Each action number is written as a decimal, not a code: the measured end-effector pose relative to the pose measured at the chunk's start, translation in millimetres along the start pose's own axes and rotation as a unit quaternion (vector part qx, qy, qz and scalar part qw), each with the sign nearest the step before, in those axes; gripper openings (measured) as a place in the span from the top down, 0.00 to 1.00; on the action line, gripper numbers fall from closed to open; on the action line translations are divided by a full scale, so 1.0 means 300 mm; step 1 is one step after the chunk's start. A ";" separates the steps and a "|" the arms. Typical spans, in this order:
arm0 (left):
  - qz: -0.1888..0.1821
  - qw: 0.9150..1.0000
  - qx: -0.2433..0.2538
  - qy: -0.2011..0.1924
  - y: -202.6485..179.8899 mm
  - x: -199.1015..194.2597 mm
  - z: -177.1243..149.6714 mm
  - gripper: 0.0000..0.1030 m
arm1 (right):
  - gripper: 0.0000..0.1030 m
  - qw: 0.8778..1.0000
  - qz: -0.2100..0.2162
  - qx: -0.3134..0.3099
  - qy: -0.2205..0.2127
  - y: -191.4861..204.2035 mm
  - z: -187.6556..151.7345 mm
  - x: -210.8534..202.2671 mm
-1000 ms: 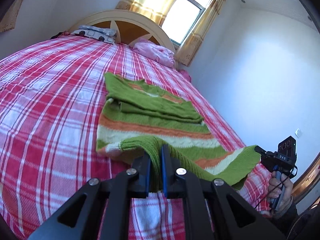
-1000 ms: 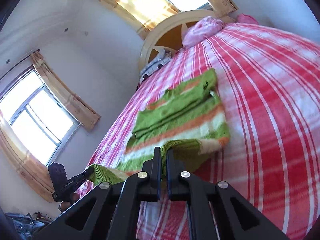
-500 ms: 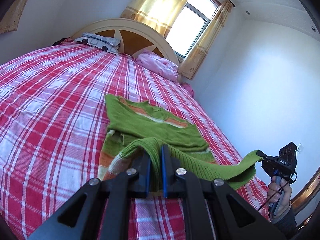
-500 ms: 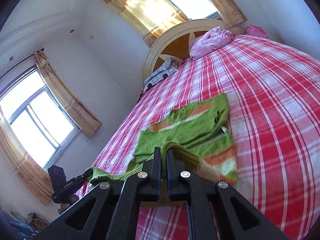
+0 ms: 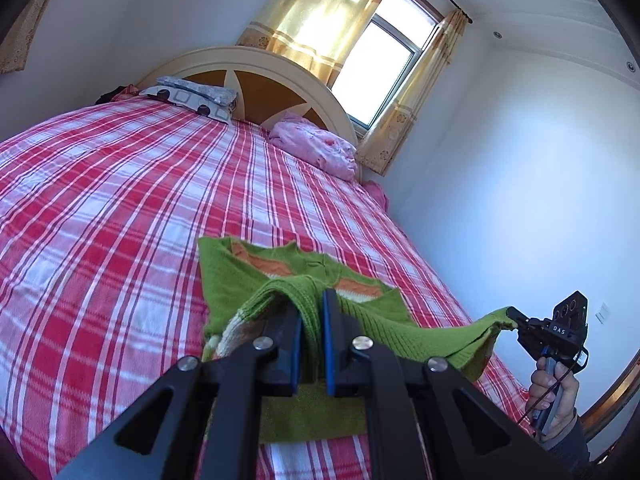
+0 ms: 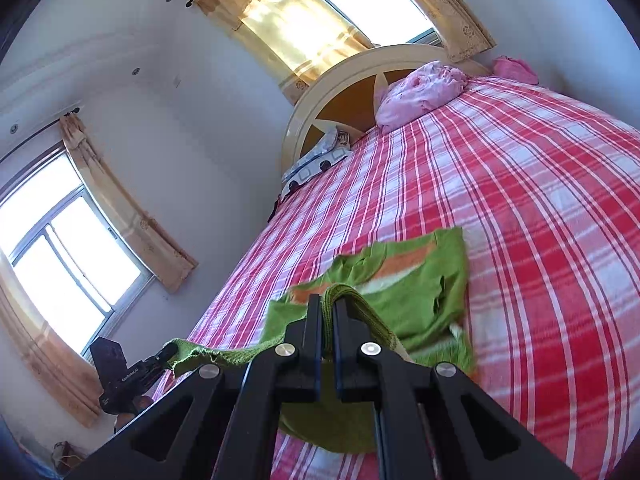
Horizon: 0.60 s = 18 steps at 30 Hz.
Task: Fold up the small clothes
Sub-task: 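Lift the ribbed hem with both grippers and fold it over onto the collar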
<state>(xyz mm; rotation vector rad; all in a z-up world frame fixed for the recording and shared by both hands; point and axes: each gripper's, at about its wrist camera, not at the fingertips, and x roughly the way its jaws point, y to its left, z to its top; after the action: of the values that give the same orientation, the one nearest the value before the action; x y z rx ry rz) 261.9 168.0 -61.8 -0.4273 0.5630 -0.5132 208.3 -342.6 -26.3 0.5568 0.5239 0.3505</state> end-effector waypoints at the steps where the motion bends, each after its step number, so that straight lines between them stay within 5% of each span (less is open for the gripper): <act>1: 0.000 1.000 0.001 0.000 0.001 0.011 0.009 0.91 | 0.96 1.000 -0.001 0.000 0.000 -0.003 0.011 0.013; 18: 0.036 0.999 0.006 0.028 0.102 0.353 0.160 0.91 | 0.96 0.999 -0.037 0.018 0.019 -0.138 0.203 0.310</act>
<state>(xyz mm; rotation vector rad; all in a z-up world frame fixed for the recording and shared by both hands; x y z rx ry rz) 378.0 144.2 -82.1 -0.3803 0.6273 -0.4609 324.9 -358.6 -40.9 0.5642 0.5866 0.2827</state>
